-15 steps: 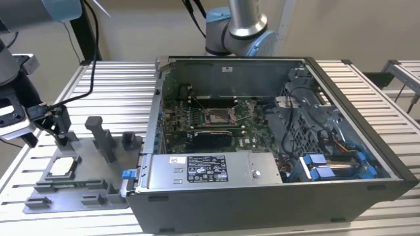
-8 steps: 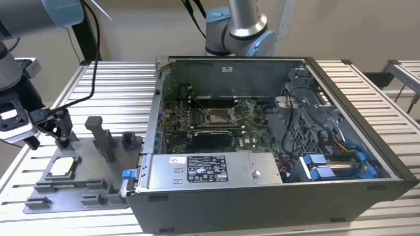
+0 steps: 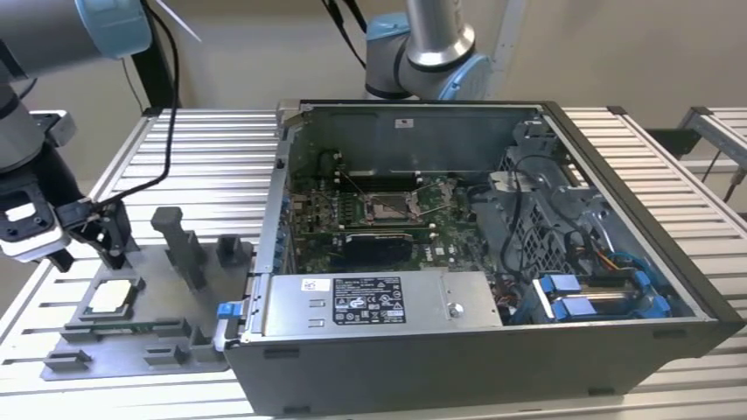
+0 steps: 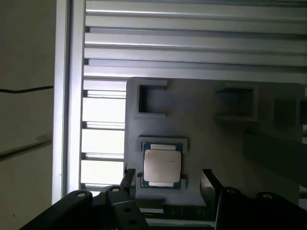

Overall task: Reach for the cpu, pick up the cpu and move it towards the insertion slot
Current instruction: 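Pick up the cpu and move it towards the insertion slot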

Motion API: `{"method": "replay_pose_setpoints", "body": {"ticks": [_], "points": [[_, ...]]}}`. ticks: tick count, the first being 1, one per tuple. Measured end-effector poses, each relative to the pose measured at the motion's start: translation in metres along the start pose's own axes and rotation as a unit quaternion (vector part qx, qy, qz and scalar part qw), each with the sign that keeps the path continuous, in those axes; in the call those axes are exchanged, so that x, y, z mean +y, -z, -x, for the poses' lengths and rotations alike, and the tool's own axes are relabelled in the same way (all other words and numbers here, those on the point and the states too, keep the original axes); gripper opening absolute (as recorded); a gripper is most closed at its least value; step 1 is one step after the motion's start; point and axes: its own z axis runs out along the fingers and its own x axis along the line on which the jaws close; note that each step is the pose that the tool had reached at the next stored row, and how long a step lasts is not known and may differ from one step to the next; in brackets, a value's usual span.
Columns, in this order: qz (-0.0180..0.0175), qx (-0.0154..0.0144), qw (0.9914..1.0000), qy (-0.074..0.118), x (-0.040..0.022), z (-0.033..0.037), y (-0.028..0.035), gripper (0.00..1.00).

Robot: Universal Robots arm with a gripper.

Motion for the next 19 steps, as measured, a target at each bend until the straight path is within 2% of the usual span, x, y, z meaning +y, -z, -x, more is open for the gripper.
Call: {"method": "replay_pose_setpoints", "body": {"ticks": [14, 19], "points": [[0.0000, -0.0001, 1.00000, -0.003, -0.0050, -0.0003, -0.0213, 1.00], [0.0000, -0.0001, 1.00000, -0.003, -0.0070, -0.0015, -0.0268, 1.00]]}}
